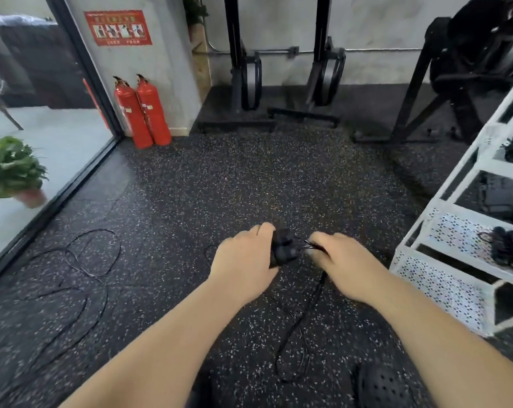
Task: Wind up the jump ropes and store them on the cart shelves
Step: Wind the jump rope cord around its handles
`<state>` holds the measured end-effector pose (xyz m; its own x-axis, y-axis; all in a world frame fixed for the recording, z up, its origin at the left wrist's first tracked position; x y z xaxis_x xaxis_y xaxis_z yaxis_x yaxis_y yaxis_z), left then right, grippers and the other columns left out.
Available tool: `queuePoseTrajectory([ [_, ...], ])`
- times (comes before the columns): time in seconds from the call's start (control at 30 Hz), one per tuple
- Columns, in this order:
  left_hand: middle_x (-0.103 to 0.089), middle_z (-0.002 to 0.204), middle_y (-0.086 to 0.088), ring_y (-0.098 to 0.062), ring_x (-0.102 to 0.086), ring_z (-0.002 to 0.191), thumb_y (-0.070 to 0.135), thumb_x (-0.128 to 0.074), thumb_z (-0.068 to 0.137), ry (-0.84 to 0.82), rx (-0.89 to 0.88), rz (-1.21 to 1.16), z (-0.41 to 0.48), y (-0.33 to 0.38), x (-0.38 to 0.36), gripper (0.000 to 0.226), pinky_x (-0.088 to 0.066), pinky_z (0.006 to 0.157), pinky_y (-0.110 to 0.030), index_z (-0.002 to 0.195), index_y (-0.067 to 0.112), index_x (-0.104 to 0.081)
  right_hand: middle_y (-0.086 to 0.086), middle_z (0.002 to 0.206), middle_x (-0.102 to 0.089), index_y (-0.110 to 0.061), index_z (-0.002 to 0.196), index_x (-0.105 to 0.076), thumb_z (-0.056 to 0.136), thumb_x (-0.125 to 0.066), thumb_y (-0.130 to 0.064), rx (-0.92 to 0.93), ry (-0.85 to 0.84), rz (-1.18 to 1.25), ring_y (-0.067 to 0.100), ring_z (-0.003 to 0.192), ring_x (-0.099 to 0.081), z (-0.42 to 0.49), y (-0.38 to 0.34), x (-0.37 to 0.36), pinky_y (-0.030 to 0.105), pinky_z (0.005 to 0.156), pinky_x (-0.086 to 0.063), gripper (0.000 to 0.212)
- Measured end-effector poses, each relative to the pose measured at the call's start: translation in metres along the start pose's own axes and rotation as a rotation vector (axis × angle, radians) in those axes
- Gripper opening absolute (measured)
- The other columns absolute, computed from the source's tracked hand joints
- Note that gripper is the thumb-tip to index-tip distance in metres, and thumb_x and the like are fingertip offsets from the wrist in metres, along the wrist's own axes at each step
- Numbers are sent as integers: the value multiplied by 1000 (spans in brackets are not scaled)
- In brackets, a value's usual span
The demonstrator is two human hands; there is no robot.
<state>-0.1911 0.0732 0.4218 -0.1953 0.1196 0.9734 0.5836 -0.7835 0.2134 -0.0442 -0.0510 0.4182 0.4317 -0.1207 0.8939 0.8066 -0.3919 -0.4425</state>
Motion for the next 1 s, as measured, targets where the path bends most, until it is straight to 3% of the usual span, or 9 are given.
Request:
queuePoseTrajectory([
  [0.1, -63, 117, 14, -20, -64, 98, 44, -70, 92, 15, 105, -150, 14, -14, 5, 43, -52, 79, -38, 125, 37, -45, -5, 74, -71, -35, 87, -56, 108, -49, -51, 25, -29, 188, 19, 69, -66, 15, 7, 17, 45, 73, -55, 27],
  [0.2, -65, 94, 15, -15, -65, 78, 38, -71, 90, 25, 233, -345, 24, -34, 9, 31, -56, 71, -37, 112, 39, -49, -11, 69, -68, -39, 93, -64, 107, -50, -50, 27, -78, 264, 12, 68, -69, 26, 21, 29, 44, 78, -58, 23],
  [0.33, -66, 84, 4, -15, -55, 62, 23, -74, 91, 130, 425, -774, 40, -57, 15, 18, -47, 54, -29, 102, 27, -60, -10, 64, -60, -43, 93, -72, 108, -50, -47, -35, 99, 307, 6, 54, -54, 36, 46, 55, 29, 62, -50, 27],
  [0.4, -68, 83, -1, -18, -54, 65, 18, -76, 91, 110, 479, -1000, 42, -55, 12, 18, -49, 61, -34, 105, 22, -65, -11, 55, -54, -40, 89, -72, 109, -50, -46, -93, 226, 314, 3, 44, -43, 40, 51, 56, 29, 52, -39, 30],
  [0.5, -78, 95, -2, -18, -60, 72, 9, -73, 95, -78, 368, -1265, 37, -24, 4, 23, -57, 74, -37, 116, 18, -70, -13, 47, -53, -36, 88, -70, 110, -48, -46, -160, 321, 262, 3, 40, -43, 42, 36, 41, 25, 48, -31, 32],
  [0.67, -67, 81, -15, -26, -58, 74, -1, -66, 95, -247, 202, -1394, 27, 22, -7, 41, -54, 77, -41, 127, 23, -73, -12, 65, -58, -35, 78, -63, 110, -54, -36, -98, 240, 254, 5, 57, -52, 41, 4, 6, 19, 50, -31, 34],
  [0.77, -67, 80, -12, -25, -58, 72, -1, -64, 93, -244, 247, -1369, 23, 27, -12, 40, -52, 73, -40, 126, 21, -71, -13, 77, -63, -36, 92, -66, 111, -51, -36, -77, 188, 249, 4, 67, -57, 38, -3, -3, 27, 56, -37, 24],
  [0.9, -69, 75, -4, -18, -59, 69, 6, -68, 91, -119, 359, -1265, 30, 11, -6, 33, -52, 66, -34, 120, 22, -69, -9, 70, -62, -29, 83, -61, 110, -50, -41, -43, 73, 177, 10, 60, -56, 35, 7, 1, 29, 54, -39, 32],
  [1.0, -69, 75, -2, -20, -59, 72, 10, -69, 92, 26, 481, -1241, 39, -20, 0, 26, -53, 71, -39, 114, 23, -69, -8, 56, -56, -37, 87, -70, 108, -51, -49, -77, 31, 199, 12, 50, -47, 32, 33, 17, 38, 53, -47, 31],
])
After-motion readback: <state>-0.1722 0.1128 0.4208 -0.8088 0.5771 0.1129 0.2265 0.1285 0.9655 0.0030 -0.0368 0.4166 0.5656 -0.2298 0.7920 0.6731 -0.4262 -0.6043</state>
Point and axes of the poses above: each hand's wrist, its own z-axis towards the middle knuckle, its own x-axis out of the back of the hand, y = z × x, the point moved 5 cm from there along z, towards the middle knuckle
